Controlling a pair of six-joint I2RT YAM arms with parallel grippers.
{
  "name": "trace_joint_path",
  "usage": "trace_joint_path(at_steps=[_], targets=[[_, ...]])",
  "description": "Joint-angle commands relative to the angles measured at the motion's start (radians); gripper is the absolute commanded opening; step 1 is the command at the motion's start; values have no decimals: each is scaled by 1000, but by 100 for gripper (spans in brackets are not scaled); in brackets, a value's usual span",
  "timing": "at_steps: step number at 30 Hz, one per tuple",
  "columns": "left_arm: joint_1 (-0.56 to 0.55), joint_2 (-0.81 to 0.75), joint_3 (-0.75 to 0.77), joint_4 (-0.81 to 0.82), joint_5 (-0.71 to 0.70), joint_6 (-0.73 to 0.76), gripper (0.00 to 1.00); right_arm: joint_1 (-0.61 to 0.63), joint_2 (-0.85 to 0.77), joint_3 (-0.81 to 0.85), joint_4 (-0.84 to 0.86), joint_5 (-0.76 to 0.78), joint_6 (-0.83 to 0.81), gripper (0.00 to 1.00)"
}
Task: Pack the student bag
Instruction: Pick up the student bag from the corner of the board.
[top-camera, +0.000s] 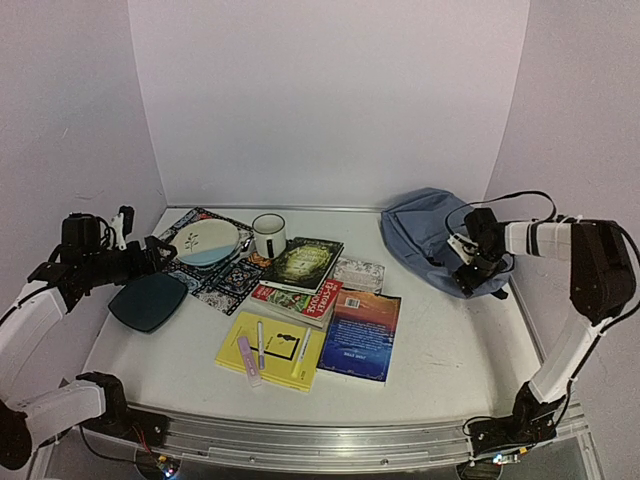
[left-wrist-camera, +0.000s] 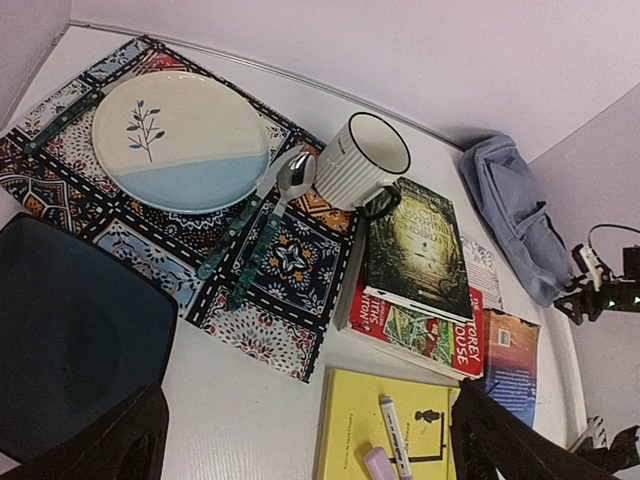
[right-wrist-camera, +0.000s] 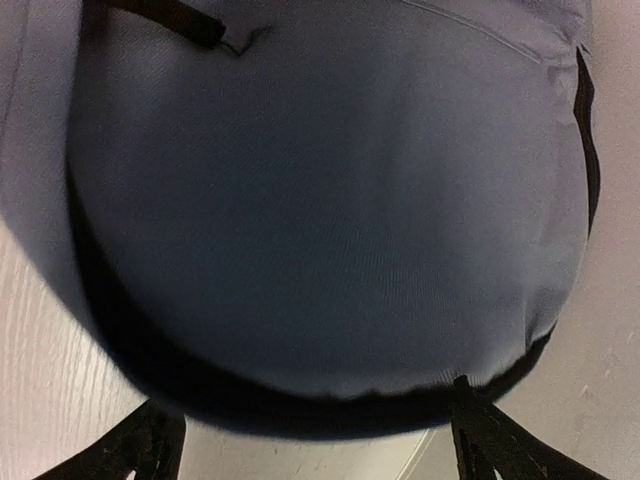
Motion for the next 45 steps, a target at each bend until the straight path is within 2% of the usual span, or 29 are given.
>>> trace_joint_path(at_steps=[1,3,6,8,9,10,11,12,13,19,24,27,30,34,35,37,39,43,45], targets=[[-3,-16,6,9,67,-45,99,3,92,79,29,28,-36,87],[-2,-21,0,9,78,-53,99,3,119,91,54,38,-39,85],[-3,-27,-7,10,99,-72,99,3,174,118,63,26,-54,73],[-3,-31,-6,10,108,-81,99,7,187,133,42,19,-55,50],[-3,-34,-6,10,111,-85,99,9,172,134,34,11,-47,33],[-3,-36,-7,10,111,-86,99,10,167,133,30,8,-45,29],[-3,-38,-8,10,113,-89,99,13,146,131,20,2,-36,20],[-3,-39,-7,9,114,-94,100,18,105,131,0,1,-18,6],[-4,-38,-7,10,117,-96,99,21,76,134,-13,2,-6,0],[-5,-11,21,18,137,-120,100,45,-109,213,-184,61,103,0],[-12,36,87,19,175,-152,99,138,-179,406,-472,209,236,0],[-21,56,124,20,182,-167,99,229,-173,509,-656,308,361,0],[-46,87,161,21,188,-184,100,341,-149,600,-882,387,602,0],[-120,126,189,24,157,-207,99,457,-111,655,-1111,432,830,0],[-129,130,192,24,152,-208,99,457,-108,658,-1121,428,830,0],[-222,160,211,31,86,-224,99,548,-97,671,-1166,359,942,0],[-266,181,219,40,60,-238,99,601,-95,675,-1157,307,997,0],[-329,227,232,73,43,-273,98,690,-71,708,-1104,236,1095,0],[-380,253,245,85,20,-285,98,734,-59,697,-1013,166,1120,0]])
